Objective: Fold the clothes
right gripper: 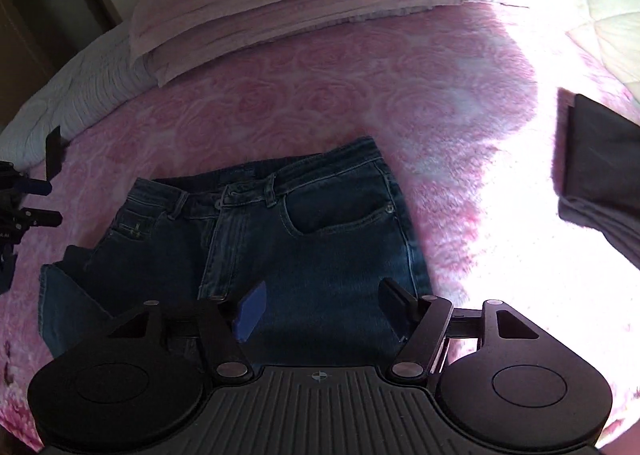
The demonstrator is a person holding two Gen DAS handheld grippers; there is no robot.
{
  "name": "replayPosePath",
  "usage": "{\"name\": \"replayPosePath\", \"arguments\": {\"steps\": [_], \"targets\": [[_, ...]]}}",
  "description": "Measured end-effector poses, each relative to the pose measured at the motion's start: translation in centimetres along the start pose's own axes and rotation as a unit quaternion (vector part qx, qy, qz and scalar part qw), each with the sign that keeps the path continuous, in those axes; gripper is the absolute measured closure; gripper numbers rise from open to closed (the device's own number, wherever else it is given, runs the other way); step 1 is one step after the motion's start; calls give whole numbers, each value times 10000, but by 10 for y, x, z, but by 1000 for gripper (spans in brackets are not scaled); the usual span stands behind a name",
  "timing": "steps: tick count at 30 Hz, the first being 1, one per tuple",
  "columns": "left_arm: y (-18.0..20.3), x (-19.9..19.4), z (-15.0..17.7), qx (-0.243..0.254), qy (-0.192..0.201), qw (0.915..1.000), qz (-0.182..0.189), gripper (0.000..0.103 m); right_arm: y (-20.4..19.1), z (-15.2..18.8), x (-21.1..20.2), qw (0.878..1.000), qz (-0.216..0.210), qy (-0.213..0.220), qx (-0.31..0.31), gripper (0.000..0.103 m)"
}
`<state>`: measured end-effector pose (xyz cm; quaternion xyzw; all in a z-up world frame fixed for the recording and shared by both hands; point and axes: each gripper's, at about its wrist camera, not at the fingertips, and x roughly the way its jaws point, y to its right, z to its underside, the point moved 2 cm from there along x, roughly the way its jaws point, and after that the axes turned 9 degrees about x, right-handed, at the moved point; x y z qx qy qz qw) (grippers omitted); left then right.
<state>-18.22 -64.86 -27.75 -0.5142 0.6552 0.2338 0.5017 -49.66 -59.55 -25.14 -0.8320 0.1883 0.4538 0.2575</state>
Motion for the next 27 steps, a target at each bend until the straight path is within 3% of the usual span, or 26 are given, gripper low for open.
{"name": "replayPosePath", "arguments": {"steps": [4,12,15,17,19,20,21,22,27], "targets": [[-48,74,3,-654,-121,9976,213,49,-1,-39,74,9991,222,-222,-299,37],[-74,164,-5,-1430,-237,9875,617,51,43,-87,165,9985,202,-392,-315,37],[-75,174,-10,-1658,-157,9823,859,63,63,-99,185,9987,38,-473,-189,37],[-73,173,-12,-1688,-214,9822,797,69,74,-104,189,9984,-161,-538,-105,37],[-77,167,-12,-1746,-188,9818,725,86,86,-102,184,9967,-502,-631,3,38],[-80,161,-13,-1773,-141,9815,708,89,90,-100,182,9966,-502,-647,15,59],[-85,152,-13,-1797,-57,9811,712,92,93,-97,179,9965,-502,-663,28,69],[-90,142,-14,-1821,27,9807,716,94,96,-96,175,9965,-520,-656,78,93],[-80,91,-54,-1193,417,9901,610,96,99,-92,109,9969,-669,-28,417,94]]}}
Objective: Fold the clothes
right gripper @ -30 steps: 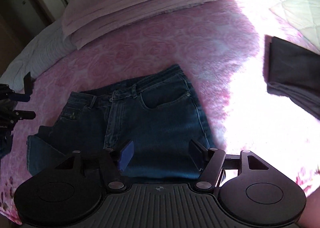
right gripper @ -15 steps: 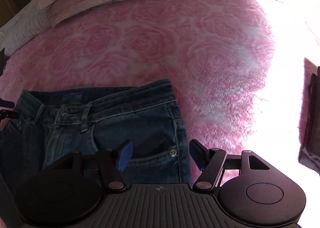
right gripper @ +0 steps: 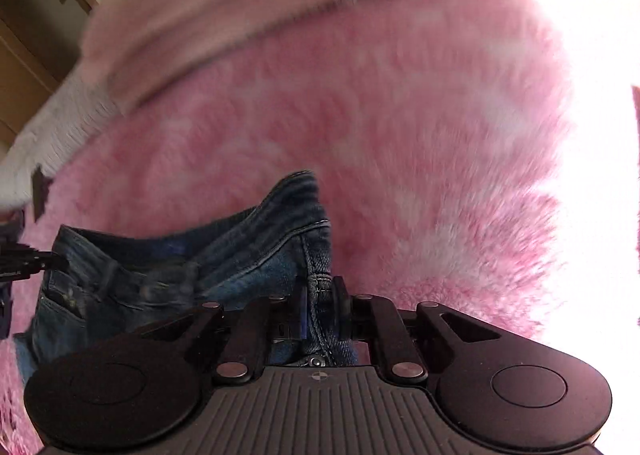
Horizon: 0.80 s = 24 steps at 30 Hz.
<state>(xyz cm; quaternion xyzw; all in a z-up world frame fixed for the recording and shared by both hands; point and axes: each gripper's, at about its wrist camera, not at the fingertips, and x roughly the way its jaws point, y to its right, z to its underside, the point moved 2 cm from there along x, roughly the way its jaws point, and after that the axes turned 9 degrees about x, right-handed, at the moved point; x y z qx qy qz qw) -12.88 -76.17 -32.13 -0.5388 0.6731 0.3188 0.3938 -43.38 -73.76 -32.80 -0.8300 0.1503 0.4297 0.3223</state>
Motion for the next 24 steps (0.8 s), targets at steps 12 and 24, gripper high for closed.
{"name": "replayPosePath", "arguments": {"steps": [12,24], "targets": [[176,21,-224,2344,818,9659,742,87,87,88,-195,9447,1161,1755,2515,94],[168,42,-128,2865,-342,9573,158,58,115,144,-192,9511,1734,1221,2246,47]]}}
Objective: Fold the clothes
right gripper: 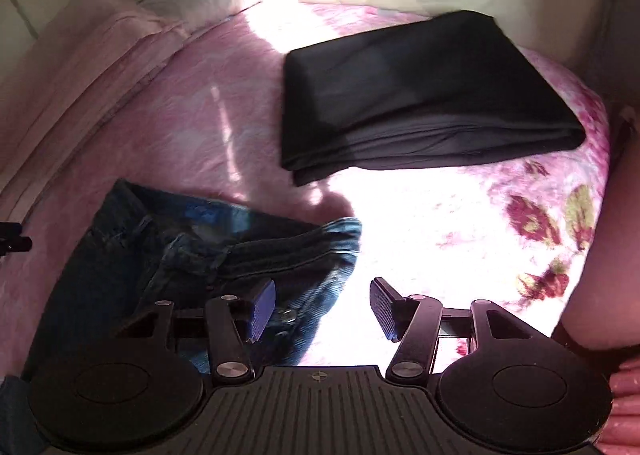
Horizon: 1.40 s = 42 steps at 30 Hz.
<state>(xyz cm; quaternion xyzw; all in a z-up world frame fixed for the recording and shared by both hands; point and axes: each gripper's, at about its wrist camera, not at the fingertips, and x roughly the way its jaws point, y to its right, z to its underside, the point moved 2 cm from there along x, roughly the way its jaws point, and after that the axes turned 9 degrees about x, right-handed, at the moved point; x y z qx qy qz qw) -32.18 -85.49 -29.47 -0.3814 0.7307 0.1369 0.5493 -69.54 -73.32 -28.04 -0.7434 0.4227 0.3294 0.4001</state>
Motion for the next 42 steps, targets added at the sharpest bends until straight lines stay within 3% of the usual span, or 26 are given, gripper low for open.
{"name": "replayPosePath", "arguments": {"steps": [2,4,8,11,13,15,16,17,19,20,21,22,23,26,29,32,34,35,37,38,39,42], "targets": [[-6,-5,51,-59,-400,9992,-41,54,-32,15,0,9964,-592,-322,-519,47],[-8,-14,102,-171,-764,9969,-25,38,-72,38,5,9816,-1282,-854,-1125,47],[-5,-28,195,-377,-1334,9902,-167,29,-164,100,21,9230,-2281,-1858,-2479,44],[-10,-36,255,-778,-1486,9855,-256,27,-220,139,32,8873,-2514,-2090,-3254,37],[-16,-40,284,-1261,-1302,9833,-176,27,-254,160,41,8697,-2539,-2076,-3690,37],[-22,-46,307,-1739,-1023,9794,-32,31,-282,170,60,8668,-2449,-1977,-3868,37],[-24,-49,314,-1960,-838,9769,158,51,-293,174,69,8697,-2384,-1998,-3832,37],[-25,-52,319,-2098,-675,9749,313,64,-304,178,78,8726,-2319,-2018,-3795,37],[-22,-61,323,-2111,-382,9760,382,76,-321,184,99,8742,-2186,-2114,-3784,37],[-18,-70,324,-1995,-182,9790,381,78,-328,188,107,8742,-2063,-2126,-3846,43],[-16,-81,327,-1916,30,9806,408,82,-334,192,112,8747,-1932,-2134,-3899,71],[-14,-93,330,-1837,242,9817,434,83,-337,195,113,8767,-1775,-2133,-3929,80],[-12,-107,332,-1758,468,9822,462,83,-341,199,112,8787,-1651,-2132,-3939,97],[3,-161,345,-1530,1081,9793,770,83,-344,210,82,8765,-1716,-2255,-3893,99],[38,-209,364,-1270,1190,9750,1383,84,-338,234,47,8601,-1699,-2589,-4053,99],[82,-229,392,-1127,704,9709,1993,82,-329,263,21,8323,-1547,-3172,-4274,99],[104,-227,412,-1282,235,9695,2074,77,-323,280,5,8146,-1449,-3502,-4391,99],[114,-225,422,-1381,-1,9685,2074,77,-322,281,2,8164,-1439,-3486,-4373,90],[118,-220,436,-1671,-253,9678,1864,60,-324,275,0,8330,-1528,-3264,-4199,70],[116,-217,443,-1832,-340,9673,1719,54,-325,273,2,8431,-1587,-3088,-4106,51],[113,-212,447,-2010,-385,9663,1563,47,-332,271,6,8481,-1638,-2926,-4102,44],[95,-193,451,-2598,-384,9591,1054,41,-354,286,23,8378,-1760,-2577,-4481,44]]}}
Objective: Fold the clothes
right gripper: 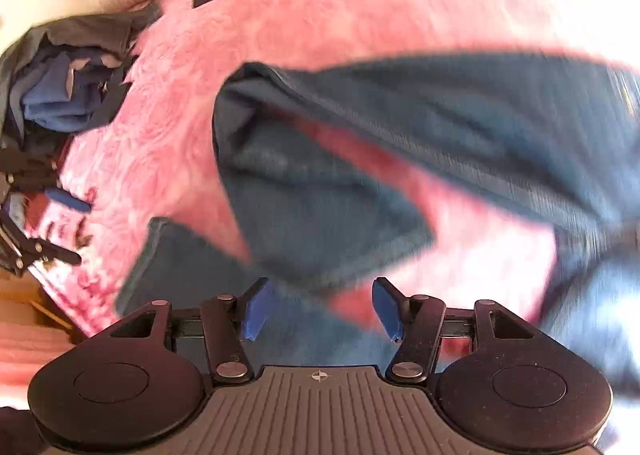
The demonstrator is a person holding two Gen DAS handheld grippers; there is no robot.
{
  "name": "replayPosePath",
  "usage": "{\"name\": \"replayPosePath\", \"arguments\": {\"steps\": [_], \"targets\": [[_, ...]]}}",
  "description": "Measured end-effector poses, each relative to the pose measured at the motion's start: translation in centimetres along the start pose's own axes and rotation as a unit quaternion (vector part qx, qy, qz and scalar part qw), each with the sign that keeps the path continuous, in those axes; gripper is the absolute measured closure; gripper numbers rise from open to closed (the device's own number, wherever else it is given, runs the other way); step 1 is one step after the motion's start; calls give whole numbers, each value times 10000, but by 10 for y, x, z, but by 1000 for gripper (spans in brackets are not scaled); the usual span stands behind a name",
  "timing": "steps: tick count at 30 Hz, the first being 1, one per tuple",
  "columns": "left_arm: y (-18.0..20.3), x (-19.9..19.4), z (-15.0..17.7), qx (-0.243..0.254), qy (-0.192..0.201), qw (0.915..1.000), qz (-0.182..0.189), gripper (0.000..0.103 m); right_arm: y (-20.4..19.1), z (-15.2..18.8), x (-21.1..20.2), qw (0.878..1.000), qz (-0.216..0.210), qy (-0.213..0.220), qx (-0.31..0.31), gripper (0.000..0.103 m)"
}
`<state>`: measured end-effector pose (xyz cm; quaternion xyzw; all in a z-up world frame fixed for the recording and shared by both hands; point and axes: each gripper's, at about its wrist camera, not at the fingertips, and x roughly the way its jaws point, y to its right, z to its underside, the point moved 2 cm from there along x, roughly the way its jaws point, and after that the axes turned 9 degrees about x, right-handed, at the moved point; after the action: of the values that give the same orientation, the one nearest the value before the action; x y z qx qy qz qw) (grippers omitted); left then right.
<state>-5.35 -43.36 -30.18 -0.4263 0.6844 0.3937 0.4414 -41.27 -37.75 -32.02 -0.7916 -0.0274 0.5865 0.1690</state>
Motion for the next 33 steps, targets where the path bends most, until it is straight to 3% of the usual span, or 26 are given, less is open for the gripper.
{"name": "replayPosePath", "arguments": {"steps": [2,6,10,12,14,15,16,17,20,23,25,26,29,31,33], "targets": [[-20,14,-8,-466,202,9986,-173,41,-8,-18,15,9982,197,81,-569,44],[-50,55,-40,-1265,553,9904,-101,42,-10,-44,47,9838,550,106,-1703,44],[-68,86,-63,-1865,785,9793,66,52,13,-58,68,9760,683,21,-2070,44],[-77,96,-69,-2276,804,9699,336,56,25,-66,74,9739,799,-7,-2126,44],[-82,101,-69,-2529,743,9634,493,68,37,-70,82,9709,968,-77,-2189,44],[-81,104,-68,-2566,683,9628,509,90,41,-72,87,9689,1028,-108,-2250,44],[-79,105,-67,-2571,624,9630,523,99,46,-72,93,9673,1065,-151,-2298,44],[-77,103,-68,-2525,610,9645,482,99,49,-74,98,9674,1056,-222,-2292,44],[-73,72,-78,-1983,808,9768,-5,101,57,-81,106,9692,1029,-351,-2210,44],[-88,16,-82,-1464,1091,9799,-807,102,54,-86,100,9689,987,-272,-2254,44],[-85,-23,-87,-616,1170,9809,-1425,100,47,-93,88,9702,913,-53,-2246,44],[-81,-42,-91,-136,1184,9781,-1703,100,43,-97,80,9710,864,69,-2226,44],[-52,-76,-97,1262,1020,9592,-2315,101,29,-108,59,9728,670,370,-2186,44],[-21,-70,-86,1958,716,9451,-2517,101,22,-111,52,9724,581,399,-2226,44],[0,-49,-64,2244,330,9398,-2555,101,19,-106,53,9733,494,310,-2221,44]]}}
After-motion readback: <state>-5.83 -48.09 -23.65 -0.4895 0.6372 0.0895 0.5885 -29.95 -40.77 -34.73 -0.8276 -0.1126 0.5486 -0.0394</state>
